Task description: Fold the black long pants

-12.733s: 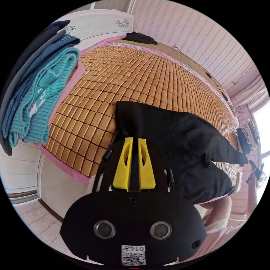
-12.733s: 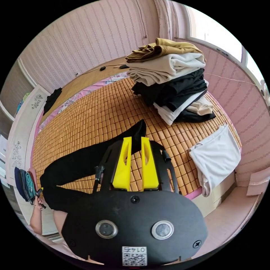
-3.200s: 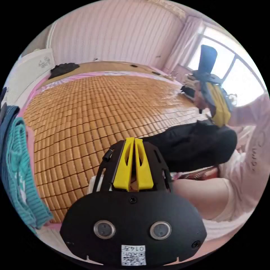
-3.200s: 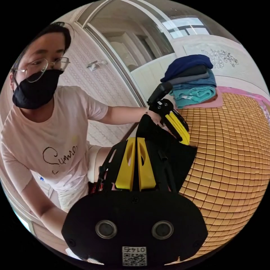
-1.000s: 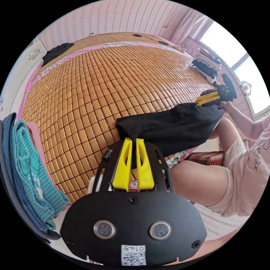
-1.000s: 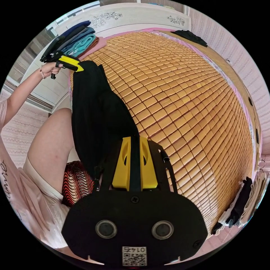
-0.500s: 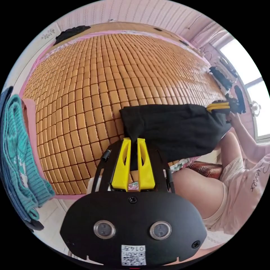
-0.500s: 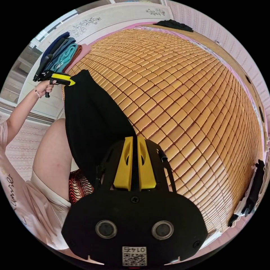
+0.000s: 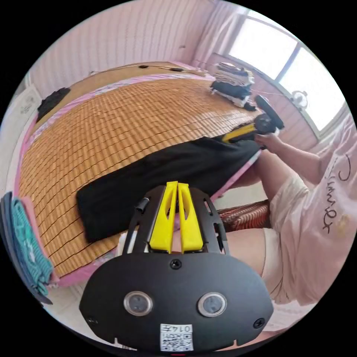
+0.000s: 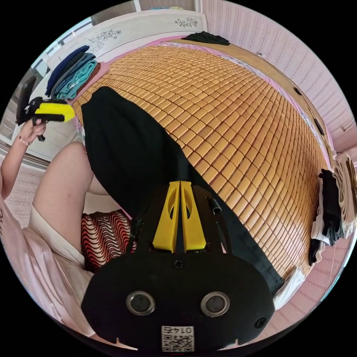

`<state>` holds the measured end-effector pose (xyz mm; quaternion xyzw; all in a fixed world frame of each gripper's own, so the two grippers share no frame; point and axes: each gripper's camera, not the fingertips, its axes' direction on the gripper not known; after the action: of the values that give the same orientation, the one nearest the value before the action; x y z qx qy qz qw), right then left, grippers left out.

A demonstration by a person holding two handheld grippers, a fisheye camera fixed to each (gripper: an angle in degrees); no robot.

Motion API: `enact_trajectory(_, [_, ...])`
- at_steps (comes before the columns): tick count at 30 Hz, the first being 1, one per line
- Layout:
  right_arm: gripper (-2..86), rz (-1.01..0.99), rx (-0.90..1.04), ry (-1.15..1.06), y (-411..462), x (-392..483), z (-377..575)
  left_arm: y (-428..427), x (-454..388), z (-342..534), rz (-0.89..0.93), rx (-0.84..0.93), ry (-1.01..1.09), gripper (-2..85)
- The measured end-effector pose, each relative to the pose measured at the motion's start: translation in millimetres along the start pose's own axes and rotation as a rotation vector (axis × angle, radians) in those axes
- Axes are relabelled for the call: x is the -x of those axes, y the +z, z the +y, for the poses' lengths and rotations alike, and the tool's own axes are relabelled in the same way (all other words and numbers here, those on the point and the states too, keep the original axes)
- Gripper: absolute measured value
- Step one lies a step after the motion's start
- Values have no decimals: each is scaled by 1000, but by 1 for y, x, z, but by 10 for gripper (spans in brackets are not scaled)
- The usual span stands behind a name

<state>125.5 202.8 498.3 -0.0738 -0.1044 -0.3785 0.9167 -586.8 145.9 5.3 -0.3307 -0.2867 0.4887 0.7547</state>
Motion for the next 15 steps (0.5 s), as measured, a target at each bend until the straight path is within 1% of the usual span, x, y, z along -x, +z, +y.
enact_trajectory(1, [-4, 17, -14, -11, 2, 2, -8, 24, -36, -15, 91, -9, 50, -9])
enact_trajectory(2, [-4, 45, 13, -12, 11, 1, -14, 47, -67, -29, 139, -21, 86, -10])
enact_trajectory(5, [-5, 75, 80, -24, 26, -7, -16, 95, -119, -56, 139, -14, 103, -10])
enact_trajectory(8, [-6, 67, 137, -39, 17, -14, -14, 124, -141, -71, 57, 60, 132, -10])
enact_trajectory(9, [-6, 84, 115, -39, 14, -14, -12, 128, -143, -72, 45, 86, 136, -10])
enact_trajectory(10, [-6, 105, 72, -36, 10, -15, -6, 141, -149, -74, 34, 169, 160, -10])
enact_trajectory(11, [-7, 86, 114, -41, 20, -18, -1, 146, -153, -74, 25, 184, 178, -10])
enact_trajectory(12, [-7, 82, 115, -39, 22, -19, 3, 146, -154, -73, 22, 173, 178, -10])
enact_trajectory(13, [-8, 61, 75, -25, 19, -23, 11, 146, -157, -74, 22, 175, 171, -10])
enact_trajectory(15, [-9, 11, 62, 3, 13, -34, 22, 145, -160, -74, 26, 157, 160, -10])
